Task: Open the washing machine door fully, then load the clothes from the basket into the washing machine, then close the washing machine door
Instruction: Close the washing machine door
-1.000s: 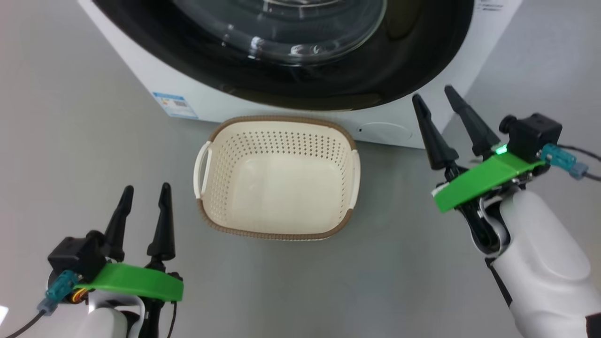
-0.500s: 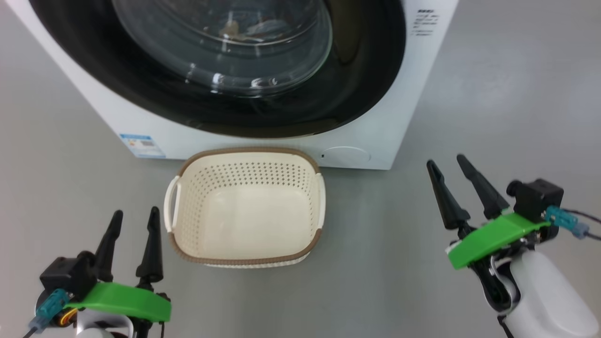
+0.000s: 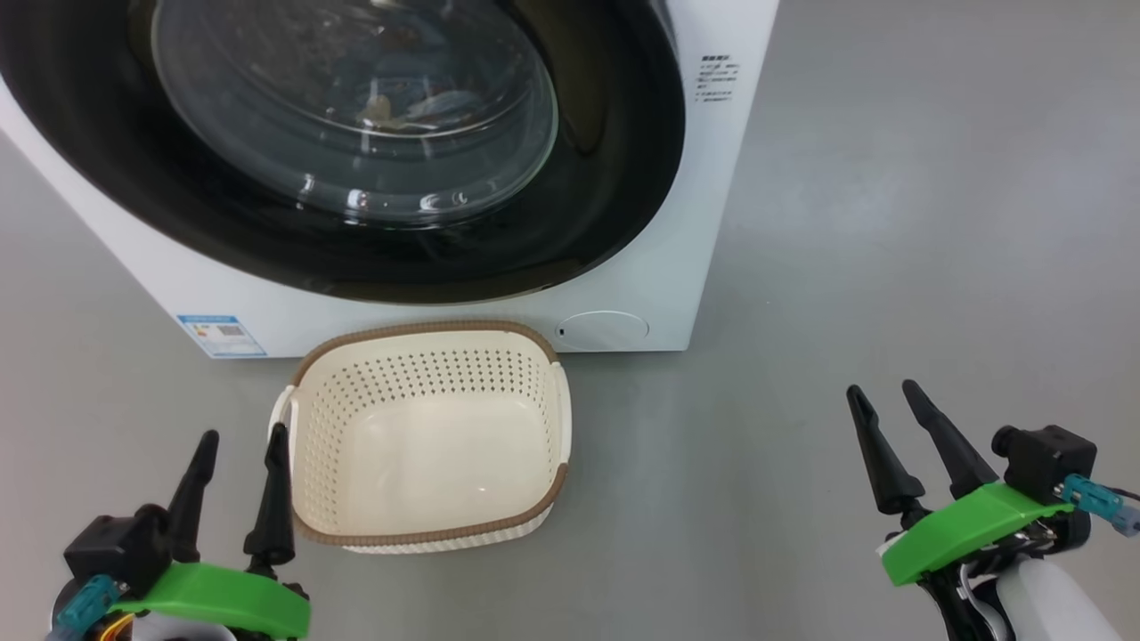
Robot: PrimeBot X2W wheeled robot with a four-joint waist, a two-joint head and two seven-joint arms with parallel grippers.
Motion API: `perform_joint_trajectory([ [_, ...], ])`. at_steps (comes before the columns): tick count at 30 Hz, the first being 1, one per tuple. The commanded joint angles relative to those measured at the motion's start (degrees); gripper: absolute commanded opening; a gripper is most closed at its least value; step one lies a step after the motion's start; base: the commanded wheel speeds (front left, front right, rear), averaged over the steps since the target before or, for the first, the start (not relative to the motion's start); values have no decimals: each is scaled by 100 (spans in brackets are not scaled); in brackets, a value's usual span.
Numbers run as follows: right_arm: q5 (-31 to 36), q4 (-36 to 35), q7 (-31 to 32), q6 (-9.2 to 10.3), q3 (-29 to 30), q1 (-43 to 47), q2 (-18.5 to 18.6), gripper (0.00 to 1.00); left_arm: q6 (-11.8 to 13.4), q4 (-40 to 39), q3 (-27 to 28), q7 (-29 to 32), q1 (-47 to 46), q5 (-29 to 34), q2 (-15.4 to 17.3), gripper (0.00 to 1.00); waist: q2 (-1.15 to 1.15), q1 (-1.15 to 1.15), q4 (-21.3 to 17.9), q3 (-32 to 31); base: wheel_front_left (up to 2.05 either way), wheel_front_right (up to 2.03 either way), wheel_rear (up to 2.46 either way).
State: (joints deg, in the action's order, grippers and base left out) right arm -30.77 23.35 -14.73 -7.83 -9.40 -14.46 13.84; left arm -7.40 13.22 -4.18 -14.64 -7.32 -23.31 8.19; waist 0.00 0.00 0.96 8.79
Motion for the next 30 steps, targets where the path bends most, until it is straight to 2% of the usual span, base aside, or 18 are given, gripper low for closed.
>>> perform_joint_trajectory([
  [1, 62, -149, -27, 34, -76, 68, 51, 100, -9, -98, 176, -36, -46, -9, 162, 100, 0, 0, -47, -42, 0, 0, 0],
  [17, 91, -310, -27, 34, 361, 650, 149, 100, -9, -172, 357, -36, 319, 91, 160, 100, 0, 0, -255, -302, 0, 0, 0],
  [30, 114, -330, -27, 34, 440, 784, 87, 100, -9, -212, 406, -36, 452, 89, 157, 100, 0, 0, -314, -394, 0, 0, 0],
])
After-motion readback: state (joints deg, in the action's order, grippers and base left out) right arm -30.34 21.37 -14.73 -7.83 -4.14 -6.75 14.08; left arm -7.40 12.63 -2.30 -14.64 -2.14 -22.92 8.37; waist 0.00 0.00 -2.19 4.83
